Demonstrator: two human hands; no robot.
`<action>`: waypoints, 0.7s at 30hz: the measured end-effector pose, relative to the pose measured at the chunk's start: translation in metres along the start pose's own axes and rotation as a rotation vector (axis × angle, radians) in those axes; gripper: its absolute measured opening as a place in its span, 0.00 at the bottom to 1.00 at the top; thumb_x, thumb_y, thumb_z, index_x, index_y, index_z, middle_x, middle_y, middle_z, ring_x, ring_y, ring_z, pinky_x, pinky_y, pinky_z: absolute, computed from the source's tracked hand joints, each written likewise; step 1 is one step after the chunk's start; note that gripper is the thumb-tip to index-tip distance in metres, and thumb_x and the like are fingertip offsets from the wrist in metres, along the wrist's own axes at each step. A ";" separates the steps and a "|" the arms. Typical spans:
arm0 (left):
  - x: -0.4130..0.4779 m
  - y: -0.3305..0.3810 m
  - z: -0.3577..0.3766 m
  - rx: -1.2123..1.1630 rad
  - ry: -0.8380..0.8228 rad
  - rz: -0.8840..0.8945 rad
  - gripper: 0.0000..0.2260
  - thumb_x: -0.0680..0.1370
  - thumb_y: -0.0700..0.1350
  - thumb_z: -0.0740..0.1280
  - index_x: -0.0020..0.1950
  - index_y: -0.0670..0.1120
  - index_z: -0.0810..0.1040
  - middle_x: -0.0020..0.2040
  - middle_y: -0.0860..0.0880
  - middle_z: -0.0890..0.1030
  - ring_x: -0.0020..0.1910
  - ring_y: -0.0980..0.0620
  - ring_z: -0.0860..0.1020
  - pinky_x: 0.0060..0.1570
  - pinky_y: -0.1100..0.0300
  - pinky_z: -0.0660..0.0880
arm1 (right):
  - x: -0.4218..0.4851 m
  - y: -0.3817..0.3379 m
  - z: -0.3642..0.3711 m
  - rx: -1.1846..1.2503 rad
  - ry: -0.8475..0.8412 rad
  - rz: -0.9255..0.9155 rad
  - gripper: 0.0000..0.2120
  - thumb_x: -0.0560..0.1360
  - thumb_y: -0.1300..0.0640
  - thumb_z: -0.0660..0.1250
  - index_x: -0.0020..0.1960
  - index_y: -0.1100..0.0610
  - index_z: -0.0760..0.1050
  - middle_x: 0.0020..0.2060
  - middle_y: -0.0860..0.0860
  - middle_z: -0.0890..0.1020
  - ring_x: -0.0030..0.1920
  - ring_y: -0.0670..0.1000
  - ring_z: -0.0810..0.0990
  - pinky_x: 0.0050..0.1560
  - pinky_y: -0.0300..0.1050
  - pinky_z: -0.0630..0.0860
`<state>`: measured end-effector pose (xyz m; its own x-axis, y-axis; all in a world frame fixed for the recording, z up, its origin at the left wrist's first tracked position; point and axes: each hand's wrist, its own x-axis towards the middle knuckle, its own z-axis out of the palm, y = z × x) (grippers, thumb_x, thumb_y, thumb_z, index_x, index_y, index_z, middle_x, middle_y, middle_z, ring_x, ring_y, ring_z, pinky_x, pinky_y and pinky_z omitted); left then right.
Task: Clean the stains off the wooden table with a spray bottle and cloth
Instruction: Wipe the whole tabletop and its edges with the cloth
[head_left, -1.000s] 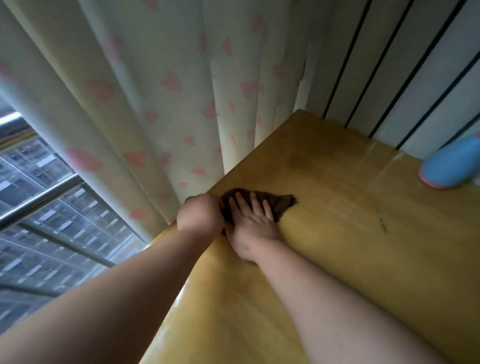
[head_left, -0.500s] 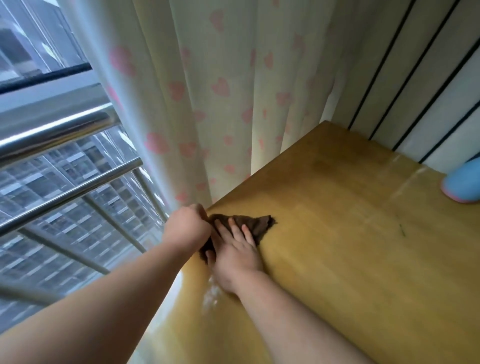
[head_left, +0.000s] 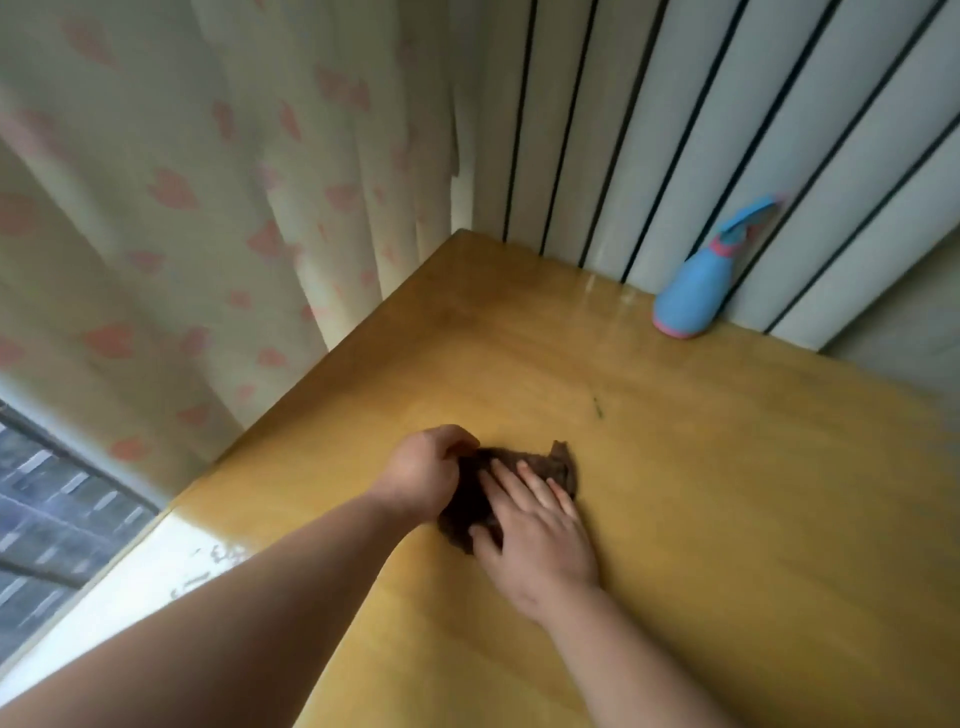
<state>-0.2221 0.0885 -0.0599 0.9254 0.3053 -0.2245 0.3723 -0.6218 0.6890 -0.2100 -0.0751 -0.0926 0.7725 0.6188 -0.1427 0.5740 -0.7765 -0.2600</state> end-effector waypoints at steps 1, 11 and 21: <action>0.004 0.013 0.012 0.018 -0.033 0.045 0.19 0.77 0.33 0.56 0.58 0.49 0.81 0.57 0.51 0.82 0.57 0.51 0.77 0.51 0.67 0.69 | -0.008 0.019 -0.005 -0.012 0.015 0.055 0.35 0.73 0.35 0.38 0.78 0.43 0.46 0.77 0.38 0.46 0.77 0.42 0.41 0.74 0.43 0.35; 0.027 0.094 0.089 0.579 -0.083 0.207 0.18 0.76 0.62 0.65 0.58 0.52 0.78 0.53 0.49 0.78 0.54 0.47 0.74 0.54 0.52 0.75 | -0.060 0.097 -0.032 0.135 0.537 0.680 0.22 0.73 0.37 0.59 0.60 0.48 0.77 0.60 0.48 0.76 0.63 0.53 0.72 0.63 0.52 0.68; 0.037 0.106 0.084 -0.530 -0.234 -0.054 0.09 0.81 0.48 0.65 0.45 0.46 0.69 0.39 0.48 0.73 0.39 0.48 0.71 0.36 0.56 0.67 | -0.044 0.090 -0.060 0.902 0.506 0.869 0.12 0.80 0.50 0.60 0.59 0.55 0.72 0.50 0.49 0.74 0.54 0.53 0.76 0.52 0.45 0.72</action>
<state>-0.1424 -0.0269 -0.0532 0.9197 0.1212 -0.3734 0.3885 -0.1452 0.9099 -0.1755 -0.1793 -0.0528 0.9186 -0.2922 -0.2662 -0.3737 -0.4225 -0.8258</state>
